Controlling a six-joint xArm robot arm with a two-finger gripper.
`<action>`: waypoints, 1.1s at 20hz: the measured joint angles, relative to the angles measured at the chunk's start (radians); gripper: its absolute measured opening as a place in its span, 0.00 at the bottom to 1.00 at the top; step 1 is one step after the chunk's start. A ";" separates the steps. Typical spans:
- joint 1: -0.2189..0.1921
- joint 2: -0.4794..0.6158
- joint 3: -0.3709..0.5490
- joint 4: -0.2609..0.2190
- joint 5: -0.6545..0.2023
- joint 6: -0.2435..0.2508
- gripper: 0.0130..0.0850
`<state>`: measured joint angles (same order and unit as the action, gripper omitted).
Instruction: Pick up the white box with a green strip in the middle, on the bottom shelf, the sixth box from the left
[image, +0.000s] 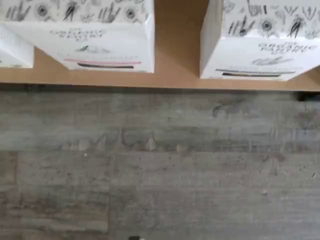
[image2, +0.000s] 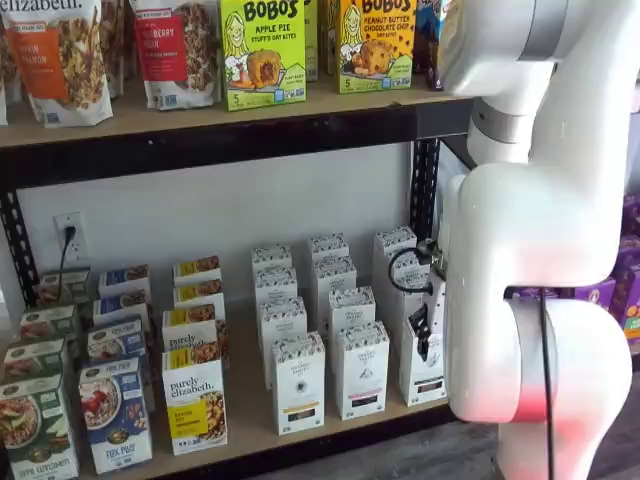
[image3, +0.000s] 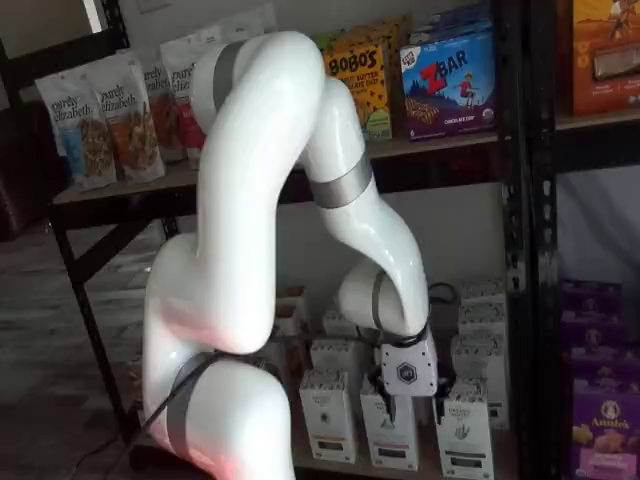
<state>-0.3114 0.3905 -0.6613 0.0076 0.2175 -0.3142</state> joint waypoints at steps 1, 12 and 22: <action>-0.005 0.020 -0.021 0.004 -0.002 -0.010 1.00; -0.013 0.178 -0.245 0.057 0.039 -0.068 1.00; -0.014 0.264 -0.403 0.054 0.105 -0.064 1.00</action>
<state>-0.3257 0.6540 -1.0640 0.0617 0.3222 -0.3782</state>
